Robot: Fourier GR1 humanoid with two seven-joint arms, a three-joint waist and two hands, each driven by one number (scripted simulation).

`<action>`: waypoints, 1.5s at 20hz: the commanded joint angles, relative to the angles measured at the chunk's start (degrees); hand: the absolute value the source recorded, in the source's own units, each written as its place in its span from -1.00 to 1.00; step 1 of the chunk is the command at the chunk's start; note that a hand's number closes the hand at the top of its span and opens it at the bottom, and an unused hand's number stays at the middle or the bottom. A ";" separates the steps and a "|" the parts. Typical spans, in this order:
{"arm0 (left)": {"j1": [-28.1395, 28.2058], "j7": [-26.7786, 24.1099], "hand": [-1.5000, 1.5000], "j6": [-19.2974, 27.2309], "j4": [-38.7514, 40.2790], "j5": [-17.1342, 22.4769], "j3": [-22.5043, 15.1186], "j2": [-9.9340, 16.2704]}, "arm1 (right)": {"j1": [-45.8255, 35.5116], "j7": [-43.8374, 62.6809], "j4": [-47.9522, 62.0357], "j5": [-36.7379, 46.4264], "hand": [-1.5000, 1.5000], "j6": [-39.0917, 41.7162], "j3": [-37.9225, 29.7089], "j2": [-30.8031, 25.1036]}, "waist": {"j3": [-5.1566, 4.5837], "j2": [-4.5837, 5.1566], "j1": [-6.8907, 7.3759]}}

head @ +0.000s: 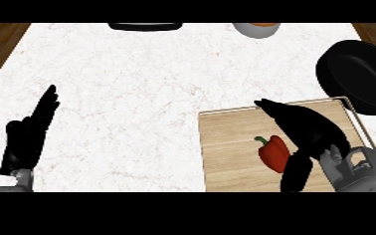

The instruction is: Pick the bell pepper from the tray and place it in the pot

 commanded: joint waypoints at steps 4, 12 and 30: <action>0.58 0.89 0.00 -0.01 -1.44 -2.04 0.49 -1.05 | -0.97 6.29 5.19 5.37 -1.00 2.10 2.57 8.34 | 0.03 -0.07 -0.35; 2.97 0.24 0.00 -1.66 -2.59 -1.91 2.28 -2.05 | 0.29 4.94 7.64 8.86 -1.00 6.04 0.47 9.23 | 0.04 -0.14 -0.41; -0.31 -1.48 0.00 -5.35 2.41 -3.83 6.66 -4.65 | 5.23 -13.55 17.03 25.25 1.00 8.68 -2.75 15.31 | 0.04 -0.01 -0.50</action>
